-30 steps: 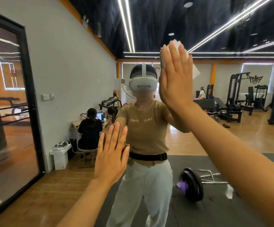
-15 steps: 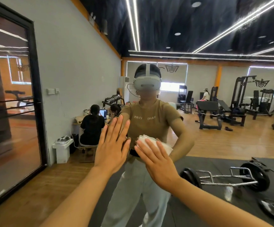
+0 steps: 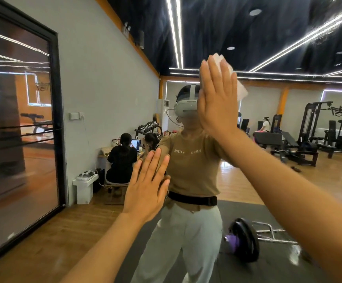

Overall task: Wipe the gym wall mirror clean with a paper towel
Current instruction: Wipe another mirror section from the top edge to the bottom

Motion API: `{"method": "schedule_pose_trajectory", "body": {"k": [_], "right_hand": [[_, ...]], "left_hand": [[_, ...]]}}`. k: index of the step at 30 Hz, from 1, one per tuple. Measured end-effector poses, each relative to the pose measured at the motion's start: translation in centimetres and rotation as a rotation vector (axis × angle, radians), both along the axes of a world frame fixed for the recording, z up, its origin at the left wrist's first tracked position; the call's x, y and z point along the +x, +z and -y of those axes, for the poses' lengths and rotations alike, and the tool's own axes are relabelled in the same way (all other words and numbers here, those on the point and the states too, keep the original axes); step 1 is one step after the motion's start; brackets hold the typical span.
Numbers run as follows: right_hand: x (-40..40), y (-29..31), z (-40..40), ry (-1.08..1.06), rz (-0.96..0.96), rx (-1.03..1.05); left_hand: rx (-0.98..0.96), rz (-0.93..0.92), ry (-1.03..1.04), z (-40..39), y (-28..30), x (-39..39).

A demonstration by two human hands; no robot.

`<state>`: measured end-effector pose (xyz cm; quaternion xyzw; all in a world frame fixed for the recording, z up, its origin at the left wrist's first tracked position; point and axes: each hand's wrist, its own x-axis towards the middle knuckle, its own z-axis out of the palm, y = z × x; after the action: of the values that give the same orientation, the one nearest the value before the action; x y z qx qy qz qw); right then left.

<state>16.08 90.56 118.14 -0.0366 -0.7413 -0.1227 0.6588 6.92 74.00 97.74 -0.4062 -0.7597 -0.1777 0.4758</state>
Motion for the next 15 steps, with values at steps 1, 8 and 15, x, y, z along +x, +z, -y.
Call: {"method": "schedule_pose_trajectory", "body": {"k": [1,8,15], "right_hand": [[-0.3,-2.0,0.3,0.018,0.014,0.028],[-0.1,-19.2,1.0,-0.012,0.362,0.330],[0.1,-21.2,0.5,-0.155,0.552,0.668]], "left_hand": [[0.008,0.003,-0.024,0.2,0.2,0.1],[0.264,0.234,0.031,3.8,-0.4,-2.1],[0.145,0.193,0.061,5.5,-0.5,-3.6]]}}
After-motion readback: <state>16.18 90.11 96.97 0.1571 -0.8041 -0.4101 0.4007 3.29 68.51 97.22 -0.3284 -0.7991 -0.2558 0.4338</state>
